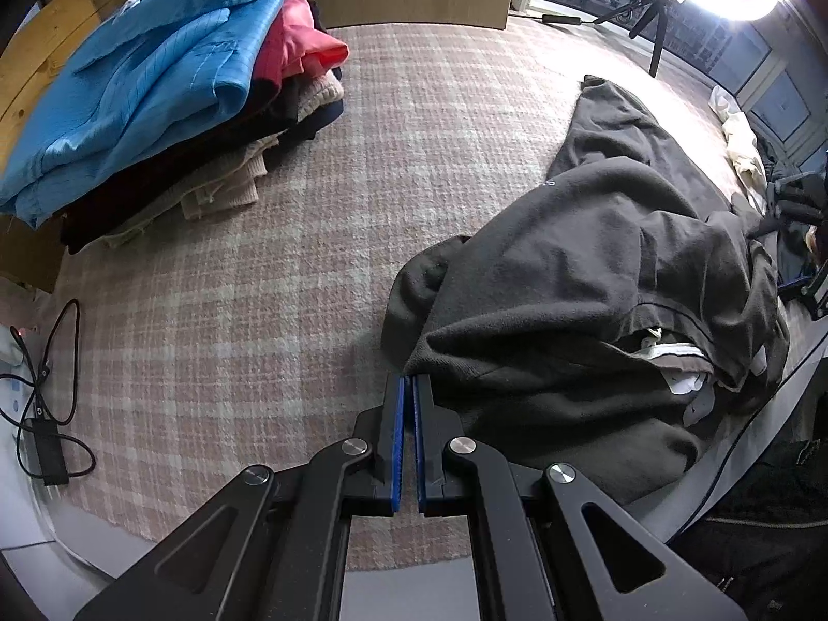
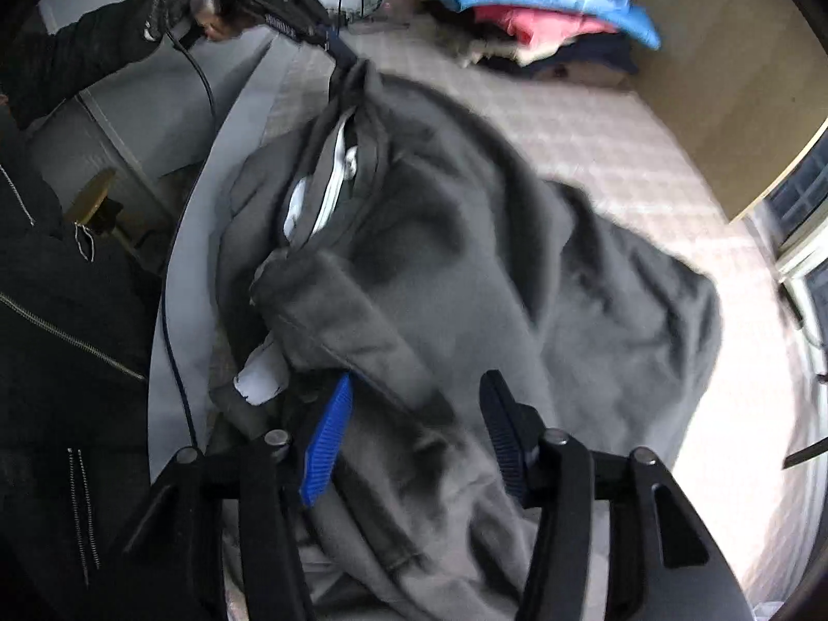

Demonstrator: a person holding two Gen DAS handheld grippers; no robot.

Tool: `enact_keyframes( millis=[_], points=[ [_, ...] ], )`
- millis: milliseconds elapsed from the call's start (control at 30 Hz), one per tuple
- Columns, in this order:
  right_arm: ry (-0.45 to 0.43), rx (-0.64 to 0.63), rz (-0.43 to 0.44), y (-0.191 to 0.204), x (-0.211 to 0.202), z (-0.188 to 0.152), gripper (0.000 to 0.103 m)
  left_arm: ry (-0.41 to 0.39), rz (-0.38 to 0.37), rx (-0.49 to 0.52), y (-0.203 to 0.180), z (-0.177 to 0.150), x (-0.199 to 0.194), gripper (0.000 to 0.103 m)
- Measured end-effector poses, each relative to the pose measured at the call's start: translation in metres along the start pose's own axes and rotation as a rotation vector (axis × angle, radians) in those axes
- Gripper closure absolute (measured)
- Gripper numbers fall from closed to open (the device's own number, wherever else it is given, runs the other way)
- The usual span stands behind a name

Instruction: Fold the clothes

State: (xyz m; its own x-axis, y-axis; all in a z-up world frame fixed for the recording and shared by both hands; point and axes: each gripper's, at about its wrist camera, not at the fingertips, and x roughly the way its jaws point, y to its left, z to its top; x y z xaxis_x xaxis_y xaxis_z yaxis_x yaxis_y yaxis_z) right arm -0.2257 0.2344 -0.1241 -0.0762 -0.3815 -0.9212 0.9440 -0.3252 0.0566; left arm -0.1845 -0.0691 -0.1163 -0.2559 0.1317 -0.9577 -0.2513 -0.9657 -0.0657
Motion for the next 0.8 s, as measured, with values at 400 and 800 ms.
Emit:
enact_keyframes(
  millis=[400,800],
  points=[
    [-0.519,0.618,-0.109,-0.013,-0.204,-0.085,0.100,-0.067,-0.195,0.272,-0.049,0.023,-0.049,0.100],
    [-0.223,1.075,-0.134,-0.111,-0.056,-0.173,0.099,0.036,-0.220,0.341,-0.076,0.083,0.012,0.086]
  ],
)
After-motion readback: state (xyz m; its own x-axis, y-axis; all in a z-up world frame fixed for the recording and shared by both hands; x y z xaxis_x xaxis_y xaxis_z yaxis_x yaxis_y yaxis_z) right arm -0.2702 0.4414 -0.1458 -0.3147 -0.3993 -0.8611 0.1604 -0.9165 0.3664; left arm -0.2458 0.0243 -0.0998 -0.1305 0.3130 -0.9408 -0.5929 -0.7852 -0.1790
